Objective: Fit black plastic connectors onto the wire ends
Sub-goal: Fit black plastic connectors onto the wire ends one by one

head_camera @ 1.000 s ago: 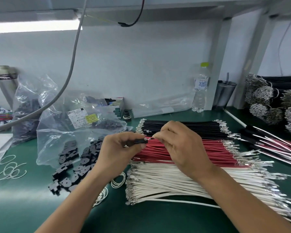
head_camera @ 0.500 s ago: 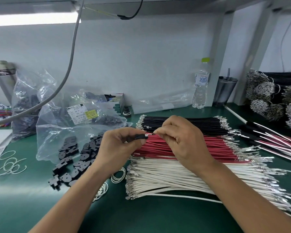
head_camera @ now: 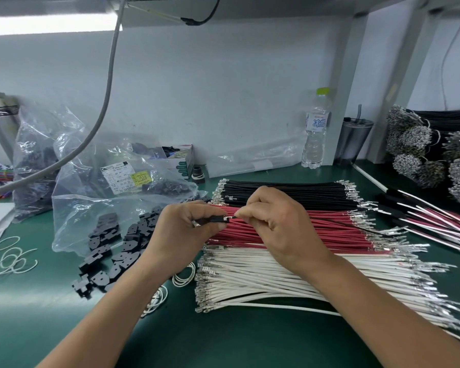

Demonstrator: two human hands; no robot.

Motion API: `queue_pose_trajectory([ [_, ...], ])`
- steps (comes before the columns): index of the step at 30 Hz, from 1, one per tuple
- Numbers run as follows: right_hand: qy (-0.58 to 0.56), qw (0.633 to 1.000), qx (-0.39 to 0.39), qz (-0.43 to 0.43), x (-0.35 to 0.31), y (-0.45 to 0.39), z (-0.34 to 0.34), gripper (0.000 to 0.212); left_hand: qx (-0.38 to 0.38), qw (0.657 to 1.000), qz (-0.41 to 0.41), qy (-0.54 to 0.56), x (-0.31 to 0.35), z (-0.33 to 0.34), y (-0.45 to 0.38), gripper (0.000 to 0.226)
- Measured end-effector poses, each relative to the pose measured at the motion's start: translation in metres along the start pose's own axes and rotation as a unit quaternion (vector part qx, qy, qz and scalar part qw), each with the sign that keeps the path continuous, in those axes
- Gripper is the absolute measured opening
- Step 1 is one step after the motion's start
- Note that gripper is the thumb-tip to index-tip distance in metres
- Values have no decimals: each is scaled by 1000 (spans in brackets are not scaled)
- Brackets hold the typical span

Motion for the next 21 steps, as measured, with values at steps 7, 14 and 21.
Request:
queue_pose_trajectory([
  [7,-19,999,-9,29,2,0,7,12,14,995,37,-95,11,3,2,24],
  [14,-35,998,-11,60,11,0,6,11,-6,999,-19,29,1,-1,0,32],
  [21,28,999,-20,25,2,-1,6,6,-17,999,-32,13,1,1,2,28],
])
Point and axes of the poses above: each hand's wrist, its own y-axis away from the middle knuckle, its own z-axis out of the palm, x = y × z, the point moved 10 cm from there along -y, towards the middle knuckle, and after that the axes turned 5 degrees about -z, right-handed, at the moved point
